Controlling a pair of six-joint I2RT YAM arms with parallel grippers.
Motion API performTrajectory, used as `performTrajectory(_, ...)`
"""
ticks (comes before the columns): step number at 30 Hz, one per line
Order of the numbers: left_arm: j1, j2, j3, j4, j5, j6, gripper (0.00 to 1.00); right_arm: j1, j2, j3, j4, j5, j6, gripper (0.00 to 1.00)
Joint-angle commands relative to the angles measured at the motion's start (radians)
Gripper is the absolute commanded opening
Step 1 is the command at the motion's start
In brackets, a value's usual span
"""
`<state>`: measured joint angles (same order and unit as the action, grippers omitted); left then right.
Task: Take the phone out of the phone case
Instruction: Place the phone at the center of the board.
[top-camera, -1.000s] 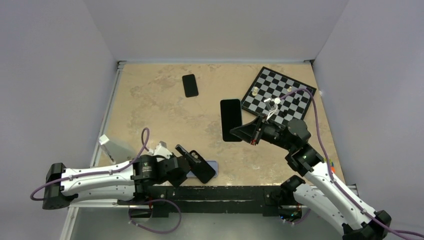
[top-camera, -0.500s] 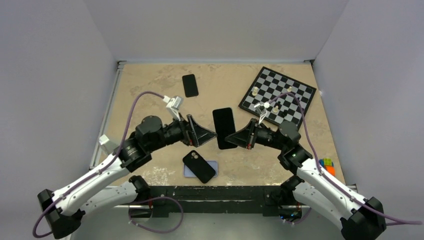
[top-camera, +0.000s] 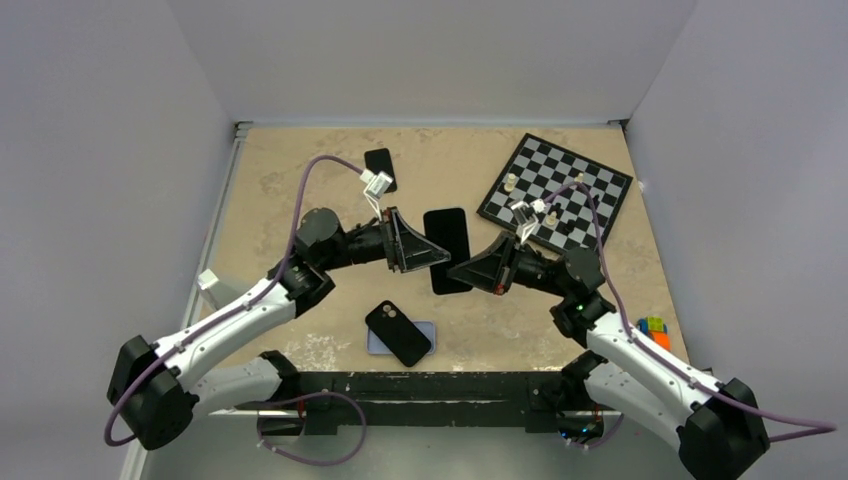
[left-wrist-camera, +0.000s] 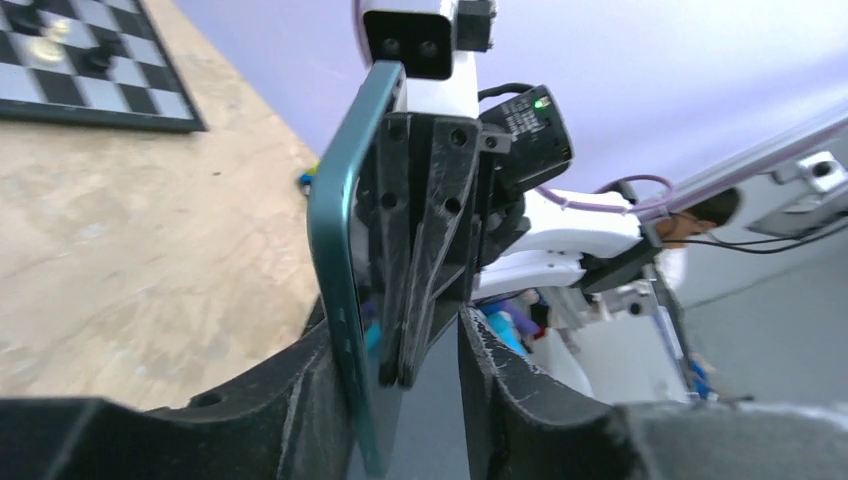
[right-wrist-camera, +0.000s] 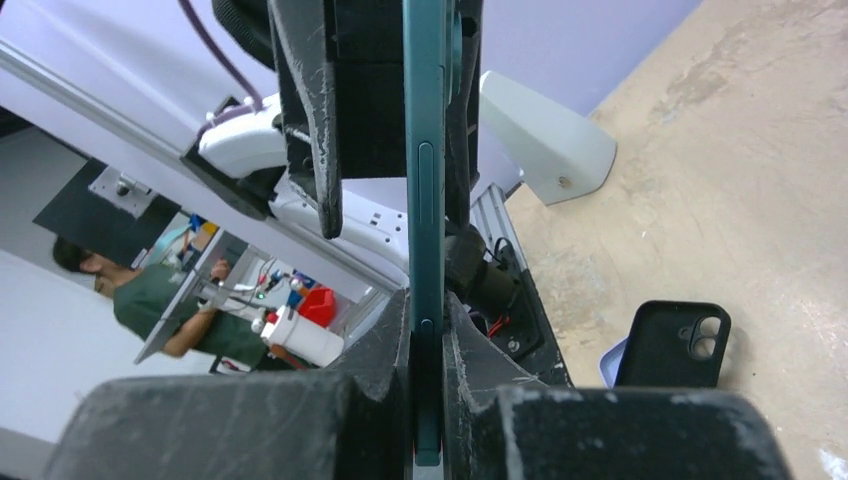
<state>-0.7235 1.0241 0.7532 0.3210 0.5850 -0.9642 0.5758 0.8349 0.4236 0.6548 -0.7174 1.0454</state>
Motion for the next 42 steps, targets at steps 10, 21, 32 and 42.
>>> performTrajectory(10,0.28,0.124,0.065,-0.044,0.184,-0.027,0.0,0.011,-0.004,0.163,-0.55,0.3,-0.261,0.61)
performTrajectory(21,0.653,0.755,0.829,-1.046,-0.115,0.659,0.0,0.009,-0.122,0.203,-0.851,0.48,-0.384,0.69)
performTrajectory(32,0.697,1.368,1.571,-1.384,-0.119,0.667,0.0,0.009,-0.248,0.174,-0.899,0.491,-0.345,0.67)
performTrajectory(42,0.723,1.49,1.679,-1.337,-0.109,0.556,0.0,0.01,-0.266,0.183,-0.892,0.519,-0.321,0.65)
